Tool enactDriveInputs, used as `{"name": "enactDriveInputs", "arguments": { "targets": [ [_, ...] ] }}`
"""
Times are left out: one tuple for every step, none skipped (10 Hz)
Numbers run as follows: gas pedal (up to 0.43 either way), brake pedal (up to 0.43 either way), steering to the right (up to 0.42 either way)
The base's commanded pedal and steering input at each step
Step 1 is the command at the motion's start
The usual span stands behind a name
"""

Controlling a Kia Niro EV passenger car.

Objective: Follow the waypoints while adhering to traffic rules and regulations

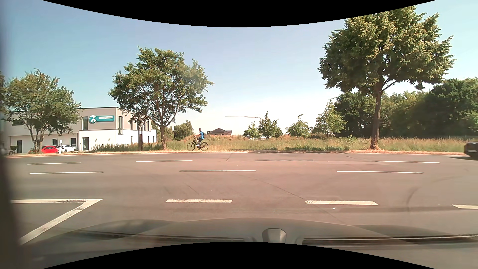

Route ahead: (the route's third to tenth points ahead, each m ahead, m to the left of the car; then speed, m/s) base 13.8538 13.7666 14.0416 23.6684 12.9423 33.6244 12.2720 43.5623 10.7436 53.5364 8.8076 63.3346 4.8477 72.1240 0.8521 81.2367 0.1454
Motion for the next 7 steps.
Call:
{"name": "enactDriveInputs", "arguments": {
  "targets": [
    [0.047,0.012,0.016],
    [0.079,0.006,0.016],
    [0.079,0.012,0.016],
    [0.079,0.012,0.016],
    [0.087,0.012,0.016],
    [0.098,0.006,0.016],
    [0.130,0.012,0.015]
  ]
}}
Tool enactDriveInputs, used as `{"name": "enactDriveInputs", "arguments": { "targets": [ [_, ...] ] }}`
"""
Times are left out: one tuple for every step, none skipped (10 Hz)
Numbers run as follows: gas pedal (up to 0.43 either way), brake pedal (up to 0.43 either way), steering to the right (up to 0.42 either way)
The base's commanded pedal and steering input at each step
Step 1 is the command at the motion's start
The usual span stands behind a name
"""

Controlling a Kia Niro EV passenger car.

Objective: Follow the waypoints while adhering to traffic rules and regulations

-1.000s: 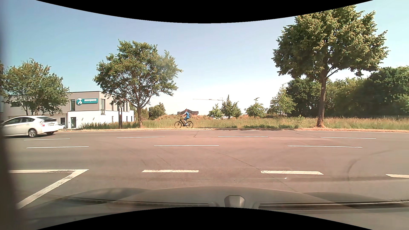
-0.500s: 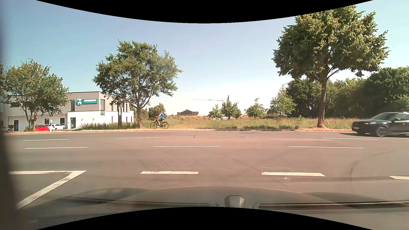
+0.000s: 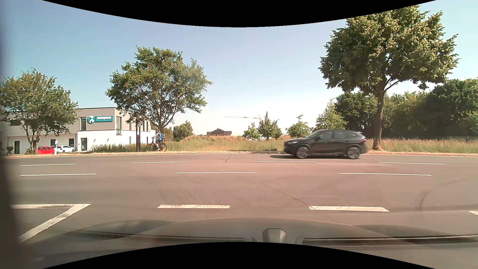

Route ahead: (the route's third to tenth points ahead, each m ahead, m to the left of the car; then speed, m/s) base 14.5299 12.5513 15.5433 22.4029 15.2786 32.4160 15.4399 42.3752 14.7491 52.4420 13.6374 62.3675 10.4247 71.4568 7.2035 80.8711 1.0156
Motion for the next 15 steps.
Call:
{"name": "enactDriveInputs", "arguments": {
  "targets": [
    [0.138,0.012,0.012],
    [0.138,0.012,0.010],
    [0.150,0.012,0.008],
    [0.169,0.012,0.007],
    [0.169,0.012,0.005],
    [0.169,0.012,0.004],
    [0.169,0.012,0.004],
    [0.169,0.012,0.001],
    [0.177,0.012,-0.003],
    [0.197,0.012,-0.007],
    [0.209,0.006,-0.012],
    [0.220,0.012,-0.021],
    [0.220,0.012,-0.039],
    [0.220,0.012,-0.064],
    [0.228,0.012,-0.100]
  ]
}}
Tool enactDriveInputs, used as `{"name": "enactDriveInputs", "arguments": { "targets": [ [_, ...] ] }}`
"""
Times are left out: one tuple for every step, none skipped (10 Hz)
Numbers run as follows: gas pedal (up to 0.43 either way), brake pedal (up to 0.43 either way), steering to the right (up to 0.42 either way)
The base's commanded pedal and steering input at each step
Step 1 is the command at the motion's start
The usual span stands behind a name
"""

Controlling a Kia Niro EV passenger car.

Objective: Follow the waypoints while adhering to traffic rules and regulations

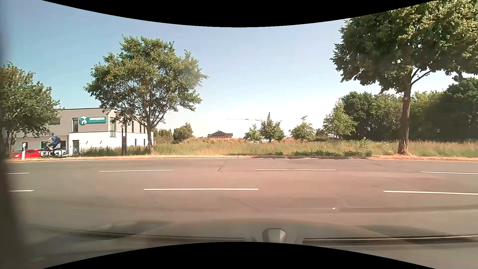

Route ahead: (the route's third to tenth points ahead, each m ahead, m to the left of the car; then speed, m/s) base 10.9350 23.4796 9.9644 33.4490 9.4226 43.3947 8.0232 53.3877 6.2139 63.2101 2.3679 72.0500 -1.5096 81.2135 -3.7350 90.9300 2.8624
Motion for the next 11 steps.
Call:
{"name": "enactDriveInputs", "arguments": {
  "targets": [
    [0.228,0.012,-0.141],
    [0.228,0.012,-0.174],
    [0.228,0.012,-0.211],
    [0.228,0.012,-0.214],
    [0.228,0.012,-0.206],
    [0.228,0.012,-0.210],
    [0.228,0.012,-0.220],
    [0.228,0.012,-0.239],
    [0.228,0.012,-0.259],
    [0.228,0.006,-0.281],
    [0.228,0.006,-0.298]
  ]
}}
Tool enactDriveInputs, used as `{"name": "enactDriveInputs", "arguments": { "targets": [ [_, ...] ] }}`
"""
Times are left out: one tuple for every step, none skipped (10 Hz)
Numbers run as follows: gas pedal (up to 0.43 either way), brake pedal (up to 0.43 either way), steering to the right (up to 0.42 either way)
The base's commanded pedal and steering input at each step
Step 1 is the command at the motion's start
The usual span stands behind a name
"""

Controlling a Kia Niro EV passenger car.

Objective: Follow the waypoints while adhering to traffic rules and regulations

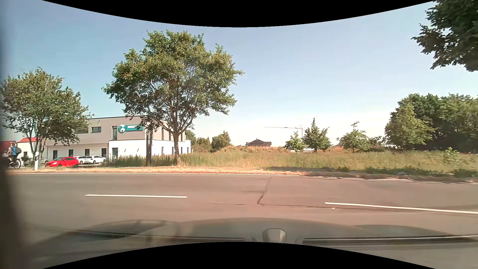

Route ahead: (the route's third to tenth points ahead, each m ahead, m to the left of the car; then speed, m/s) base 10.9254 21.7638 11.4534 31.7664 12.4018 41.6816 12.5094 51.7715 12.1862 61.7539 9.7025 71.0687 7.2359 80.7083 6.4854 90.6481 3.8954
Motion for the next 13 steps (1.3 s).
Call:
{"name": "enactDriveInputs", "arguments": {
  "targets": [
    [0.228,0.006,-0.322],
    [0.228,0.006,-0.353],
    [0.228,0.006,-0.391],
    [0.228,0.006,-0.425],
    [0.228,0.006,-0.451],
    [0.228,0.006,-0.476],
    [0.228,0.006,-0.490],
    [0.228,0.006,-0.495],
    [0.228,0.006,-0.491],
    [0.228,0.006,-0.486],
    [0.228,0.006,-0.481],
    [0.228,0.006,-0.471],
    [0.228,0.006,-0.467]
  ]
}}
